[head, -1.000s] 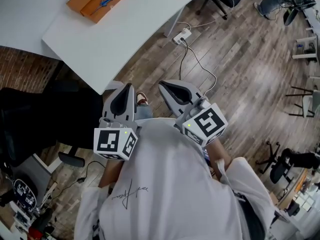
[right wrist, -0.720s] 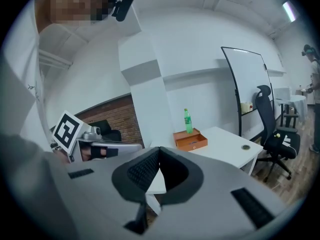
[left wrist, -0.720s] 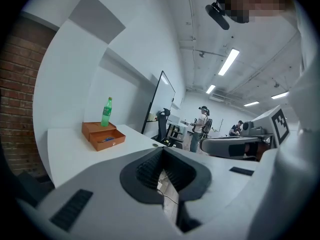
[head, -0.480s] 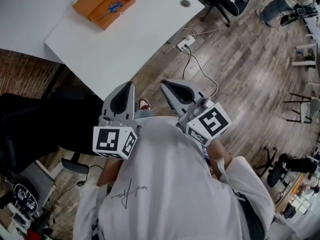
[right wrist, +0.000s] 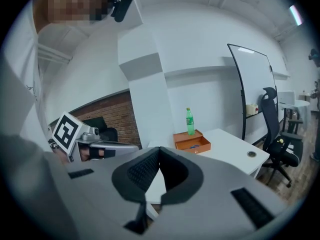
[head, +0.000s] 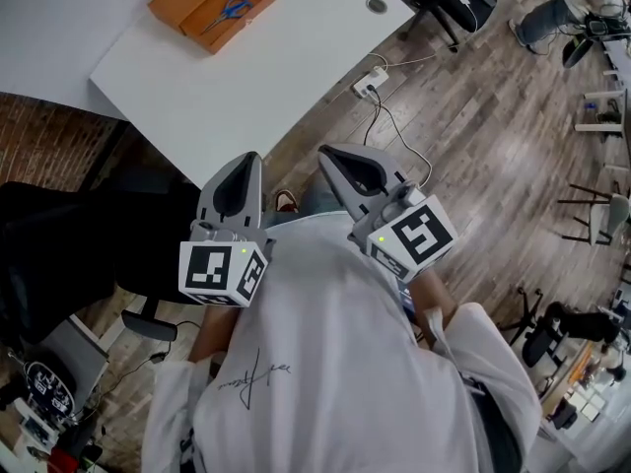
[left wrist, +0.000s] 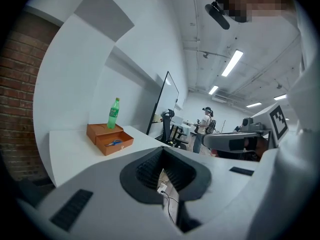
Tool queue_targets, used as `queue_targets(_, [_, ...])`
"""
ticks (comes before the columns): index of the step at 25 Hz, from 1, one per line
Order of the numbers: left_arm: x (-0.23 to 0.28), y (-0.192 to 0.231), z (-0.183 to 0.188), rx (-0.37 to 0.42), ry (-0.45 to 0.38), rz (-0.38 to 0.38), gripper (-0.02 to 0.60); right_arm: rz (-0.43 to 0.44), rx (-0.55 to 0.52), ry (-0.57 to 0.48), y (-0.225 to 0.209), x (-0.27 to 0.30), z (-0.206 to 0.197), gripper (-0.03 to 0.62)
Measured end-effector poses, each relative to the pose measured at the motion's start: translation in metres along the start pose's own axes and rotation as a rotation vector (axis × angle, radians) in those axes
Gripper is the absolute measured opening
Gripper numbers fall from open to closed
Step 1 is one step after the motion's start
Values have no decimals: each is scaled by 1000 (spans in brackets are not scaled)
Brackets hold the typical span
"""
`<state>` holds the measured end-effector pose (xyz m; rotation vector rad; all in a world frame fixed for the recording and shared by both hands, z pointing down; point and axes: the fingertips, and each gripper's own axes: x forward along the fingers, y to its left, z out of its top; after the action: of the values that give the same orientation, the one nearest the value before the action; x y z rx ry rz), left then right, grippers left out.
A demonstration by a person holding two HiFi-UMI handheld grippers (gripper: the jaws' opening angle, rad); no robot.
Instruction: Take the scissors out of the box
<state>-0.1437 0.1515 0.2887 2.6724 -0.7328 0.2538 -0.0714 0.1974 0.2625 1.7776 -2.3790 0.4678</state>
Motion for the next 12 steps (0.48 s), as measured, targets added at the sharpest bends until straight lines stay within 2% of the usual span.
queue_targets(8, [13,15,-9,-39,17,42,3,-39,-16,-17,-30,6,7,9])
queue_targets(12, [30,18,-1,-47,-12,53,3,-30,-22,-19,-51,16,10,9])
